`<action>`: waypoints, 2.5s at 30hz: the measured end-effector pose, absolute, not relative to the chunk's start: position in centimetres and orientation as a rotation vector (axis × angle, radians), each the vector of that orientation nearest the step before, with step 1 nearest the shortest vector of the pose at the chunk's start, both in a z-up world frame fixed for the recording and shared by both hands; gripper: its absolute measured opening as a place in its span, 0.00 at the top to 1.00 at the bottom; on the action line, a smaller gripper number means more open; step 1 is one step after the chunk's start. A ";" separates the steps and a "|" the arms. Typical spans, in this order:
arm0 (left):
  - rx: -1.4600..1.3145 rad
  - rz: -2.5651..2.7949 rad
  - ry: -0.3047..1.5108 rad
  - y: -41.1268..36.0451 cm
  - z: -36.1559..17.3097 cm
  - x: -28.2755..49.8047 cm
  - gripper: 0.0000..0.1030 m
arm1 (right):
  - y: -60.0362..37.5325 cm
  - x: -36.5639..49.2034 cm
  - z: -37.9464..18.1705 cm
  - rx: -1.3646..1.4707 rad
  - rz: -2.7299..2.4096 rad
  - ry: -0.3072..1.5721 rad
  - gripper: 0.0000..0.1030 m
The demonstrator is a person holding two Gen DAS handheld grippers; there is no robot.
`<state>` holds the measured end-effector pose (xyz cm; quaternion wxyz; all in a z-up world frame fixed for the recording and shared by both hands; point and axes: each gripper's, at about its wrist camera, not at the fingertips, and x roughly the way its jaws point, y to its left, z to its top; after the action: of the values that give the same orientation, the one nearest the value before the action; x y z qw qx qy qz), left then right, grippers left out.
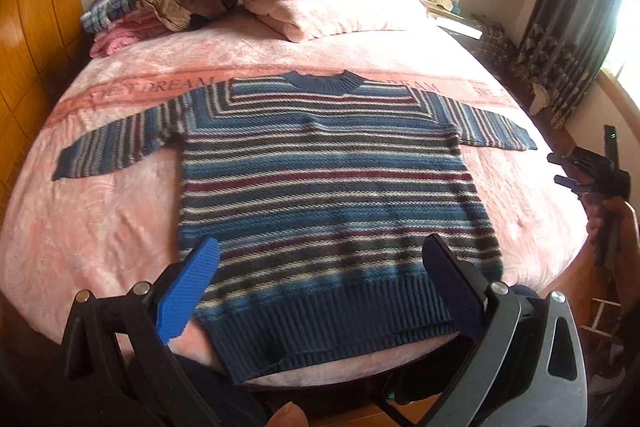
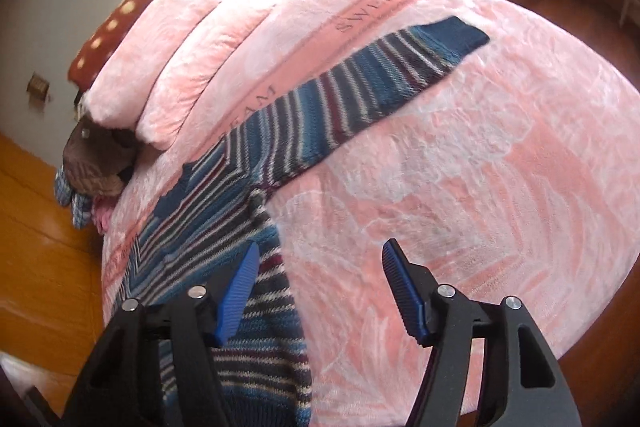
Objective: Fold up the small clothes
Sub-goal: 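Grasp the cuff of the sweater sleeve with the right gripper, then lift the sleeve and fold it across the sweater body with the right gripper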
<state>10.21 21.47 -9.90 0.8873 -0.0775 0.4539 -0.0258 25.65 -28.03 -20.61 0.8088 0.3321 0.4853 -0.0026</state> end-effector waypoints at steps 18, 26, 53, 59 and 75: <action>-0.480 -0.223 1.032 19.2 -19.3 17.3 0.03 | -48.6 38.5 -33.5 1.298 -0.134 0.817 0.62; -0.551 -0.210 1.074 19.2 -21.5 19.0 0.03 | -49.1 41.9 -34.9 1.258 -0.142 0.819 0.66; -0.586 -0.070 1.010 26.5 -17.7 15.3 0.02 | -21.8 43.3 -10.0 0.518 0.155 0.660 0.90; -0.673 -0.132 1.081 27.6 -19.2 16.1 0.03 | -12.5 43.6 -11.7 0.361 0.210 0.709 0.90; -0.879 -0.314 1.082 26.6 -21.4 25.3 0.03 | 3.3 40.8 -25.5 0.026 0.339 0.944 0.70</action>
<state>25.27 26.63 -21.41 0.7554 -0.4031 0.4962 -0.1440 40.78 3.33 -25.50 0.8766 0.0124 0.4527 0.1626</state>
